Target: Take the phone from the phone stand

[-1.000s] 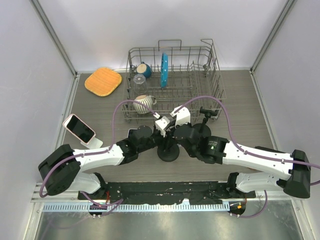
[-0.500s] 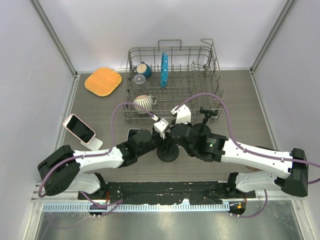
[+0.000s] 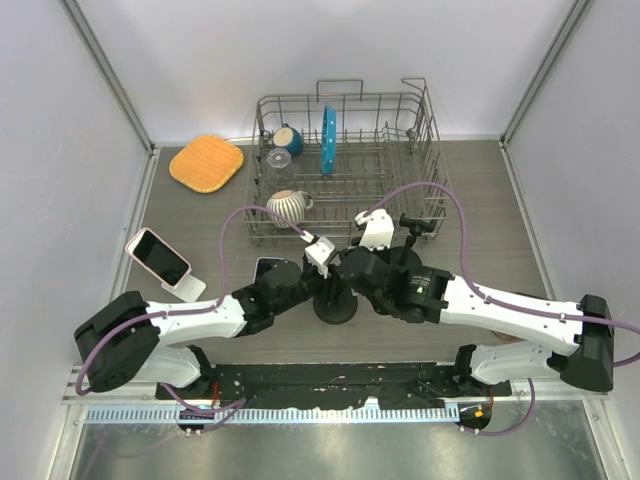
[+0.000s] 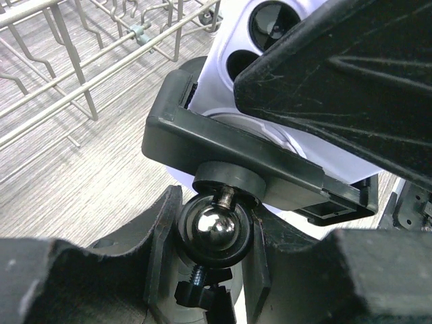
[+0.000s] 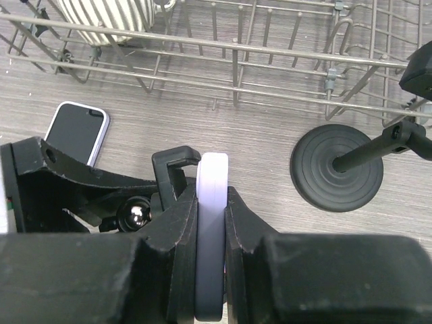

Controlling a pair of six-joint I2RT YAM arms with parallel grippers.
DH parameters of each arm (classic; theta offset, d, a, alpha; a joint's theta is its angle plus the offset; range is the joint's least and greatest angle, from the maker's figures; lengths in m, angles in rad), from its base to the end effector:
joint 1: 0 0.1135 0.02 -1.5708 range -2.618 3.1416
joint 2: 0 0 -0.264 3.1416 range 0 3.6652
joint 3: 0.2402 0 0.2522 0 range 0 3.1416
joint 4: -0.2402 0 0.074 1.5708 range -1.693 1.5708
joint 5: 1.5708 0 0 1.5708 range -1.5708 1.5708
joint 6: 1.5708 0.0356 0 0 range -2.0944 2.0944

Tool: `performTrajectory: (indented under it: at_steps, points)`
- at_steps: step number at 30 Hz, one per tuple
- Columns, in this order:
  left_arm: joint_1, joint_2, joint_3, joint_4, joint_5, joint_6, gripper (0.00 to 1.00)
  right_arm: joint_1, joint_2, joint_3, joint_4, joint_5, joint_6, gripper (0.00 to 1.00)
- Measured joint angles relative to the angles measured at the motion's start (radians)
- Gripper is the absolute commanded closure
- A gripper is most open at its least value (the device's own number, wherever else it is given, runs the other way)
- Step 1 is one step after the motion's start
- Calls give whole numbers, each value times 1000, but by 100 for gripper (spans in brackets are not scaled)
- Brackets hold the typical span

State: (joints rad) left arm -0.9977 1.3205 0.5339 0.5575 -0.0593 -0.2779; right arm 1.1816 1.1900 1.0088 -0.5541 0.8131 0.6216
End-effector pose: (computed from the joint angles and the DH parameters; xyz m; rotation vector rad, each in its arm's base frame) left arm 0.1518 -0.2314 0.2134 0.6216 1.7778 -0.8449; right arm 0.1175 0.2184 0.3074 -0.1870 2.0454 0.1635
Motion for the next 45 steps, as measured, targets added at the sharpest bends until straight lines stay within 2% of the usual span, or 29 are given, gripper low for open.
performTrajectory:
  at_steps: [8, 13, 23, 34, 39, 45]
  points:
    - [0, -8, -23, 37, -5, -3, 100, 0, 41, 38, -41, 72, 96, 99]
    - [0, -7, -26, 47, 5, -3, 100, -6, 38, 35, -19, 97, 95, 99]
    - [-47, -7, -26, 56, 11, 2, 100, -3, -55, -71, 174, 89, -88, 99]
    - [-107, -3, -31, 56, 3, 32, 100, -23, -195, -169, 394, 209, -255, 99]
    - [-111, 6, -30, 71, -21, 34, 100, -23, -249, -190, 409, 206, -309, 99]
    - [-83, 95, 37, 100, -16, 69, 100, -23, -421, -204, 403, 192, -350, 99]
